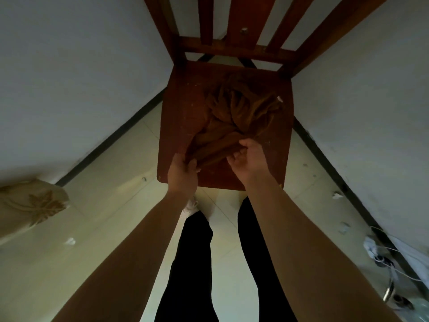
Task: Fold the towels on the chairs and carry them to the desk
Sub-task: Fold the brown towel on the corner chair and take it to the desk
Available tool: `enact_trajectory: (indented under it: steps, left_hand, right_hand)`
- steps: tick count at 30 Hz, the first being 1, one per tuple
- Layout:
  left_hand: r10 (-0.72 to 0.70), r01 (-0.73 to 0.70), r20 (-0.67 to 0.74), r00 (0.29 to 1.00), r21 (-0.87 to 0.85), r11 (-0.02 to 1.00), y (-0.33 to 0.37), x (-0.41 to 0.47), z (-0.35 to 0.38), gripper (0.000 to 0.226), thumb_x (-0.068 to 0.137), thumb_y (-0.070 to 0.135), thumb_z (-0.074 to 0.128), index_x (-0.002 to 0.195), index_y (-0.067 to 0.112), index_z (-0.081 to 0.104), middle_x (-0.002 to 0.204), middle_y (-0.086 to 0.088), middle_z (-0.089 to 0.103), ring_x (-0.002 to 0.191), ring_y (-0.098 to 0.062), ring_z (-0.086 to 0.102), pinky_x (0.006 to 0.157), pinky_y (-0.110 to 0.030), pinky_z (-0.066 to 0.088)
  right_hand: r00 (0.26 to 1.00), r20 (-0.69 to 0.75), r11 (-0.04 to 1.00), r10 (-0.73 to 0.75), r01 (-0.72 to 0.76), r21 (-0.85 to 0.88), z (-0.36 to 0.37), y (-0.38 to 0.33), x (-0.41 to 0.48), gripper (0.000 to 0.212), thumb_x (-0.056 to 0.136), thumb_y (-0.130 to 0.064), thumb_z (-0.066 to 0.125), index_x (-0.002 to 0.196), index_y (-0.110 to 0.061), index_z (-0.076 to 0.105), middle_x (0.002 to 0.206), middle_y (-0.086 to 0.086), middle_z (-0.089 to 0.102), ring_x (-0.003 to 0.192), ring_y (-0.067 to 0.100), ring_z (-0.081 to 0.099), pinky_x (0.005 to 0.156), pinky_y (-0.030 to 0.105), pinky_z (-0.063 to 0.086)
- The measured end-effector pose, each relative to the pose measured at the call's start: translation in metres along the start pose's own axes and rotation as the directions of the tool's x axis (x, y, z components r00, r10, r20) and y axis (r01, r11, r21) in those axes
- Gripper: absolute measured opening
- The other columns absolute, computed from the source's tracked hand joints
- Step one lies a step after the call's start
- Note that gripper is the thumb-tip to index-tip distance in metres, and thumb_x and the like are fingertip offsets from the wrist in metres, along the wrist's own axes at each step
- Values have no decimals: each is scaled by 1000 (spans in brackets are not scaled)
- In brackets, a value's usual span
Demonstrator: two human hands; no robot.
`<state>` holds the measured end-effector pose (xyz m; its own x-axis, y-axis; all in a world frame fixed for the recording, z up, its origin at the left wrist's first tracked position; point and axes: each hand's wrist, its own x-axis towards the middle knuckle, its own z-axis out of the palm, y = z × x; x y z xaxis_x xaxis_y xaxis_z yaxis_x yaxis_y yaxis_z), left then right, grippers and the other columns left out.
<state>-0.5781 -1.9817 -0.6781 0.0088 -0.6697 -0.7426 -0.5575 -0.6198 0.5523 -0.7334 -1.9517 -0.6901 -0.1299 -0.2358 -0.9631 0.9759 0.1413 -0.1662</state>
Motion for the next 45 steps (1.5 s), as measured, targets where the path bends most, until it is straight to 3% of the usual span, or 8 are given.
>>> enact_trajectory:
  steps: [7, 11, 17, 22, 26, 35, 40, 45]
  left_hand:
    - [287, -287, -38, 957, -11, 958, 126, -63, -43, 14, 101, 21, 50, 89, 27, 48, 88, -4, 61, 84, -27, 64, 76, -42, 54]
    - [383, -391, -90, 919, -104, 915, 205, -129, -75, 7, 100, 19, 51, 93, 18, 51, 95, -16, 65, 89, -34, 67, 81, -48, 57]
    - [446, -484, -188, 875, -359, 798, 315, -215, -122, 17, 101, 9, 47, 117, 4, 45, 104, -15, 65, 88, -22, 67, 70, -29, 56]
    - [548, -569, -206, 811, -498, 655, 371, -287, -155, 23, 101, 1, 39, 118, 15, 43, 103, -14, 58, 81, -19, 59, 69, -31, 55]
    - [615, -610, -182, 768, -504, 612, 382, -310, -176, 31, 102, 0, 36, 120, 2, 61, 81, -7, 59, 71, -15, 59, 70, -27, 54]
    - [613, -632, -260, 746, -566, 529, 373, -328, -215, 41, 87, -9, 44, 123, 0, 62, 92, -11, 65, 81, -20, 66, 82, -29, 58]
    - [691, -772, -378, 617, -119, 624, 355, -344, -217, 55, 86, 2, 63, 139, 10, 52, 128, -7, 61, 114, -18, 60, 103, -33, 49]
    - [645, -768, -576, 502, 46, 639, 335, -377, -191, 27, 86, 12, 63, 112, 15, 73, 103, 0, 73, 96, -15, 67, 94, -39, 55]
  right_hand:
    - [964, 186, 969, -192, 156, 194, 28, -73, -99, 63, 90, 10, 40, 144, -21, 46, 130, 15, 62, 113, 30, 66, 95, 42, 56]
    - [917, 267, 934, -298, 338, -119, 53, -120, -187, 61, 89, 14, 34, 137, -16, 56, 127, 12, 61, 111, 22, 64, 97, 36, 54]
    - [500, 638, -243, -585, 643, -726, 75, -161, -295, 38, 97, -18, 58, 134, -21, 62, 118, 5, 63, 105, 21, 62, 89, 24, 46]
    - [157, 725, -564, -670, 527, -636, 83, -183, -379, 30, 95, -41, 62, 117, -24, 71, 103, 2, 51, 97, 23, 57, 75, 30, 44]
    - [122, 806, -732, -579, 359, -580, 73, -189, -399, 31, 92, -40, 65, 117, -22, 67, 124, 6, 53, 118, 29, 48, 96, 44, 42]
    - [78, 778, -677, -623, 445, -586, 72, -178, -423, 25, 105, -33, 42, 117, -16, 56, 93, -1, 56, 82, 22, 61, 66, 31, 44]
    - [50, 769, -587, -637, 616, -526, 76, -203, -444, 40, 103, -47, 42, 80, -15, 52, 84, -2, 46, 77, 20, 52, 69, 33, 39]
    - [-12, 820, -604, -573, 682, -413, 63, -247, -474, 52, 96, -62, 46, 79, -13, 52, 71, 3, 57, 66, 18, 56, 60, 37, 43]
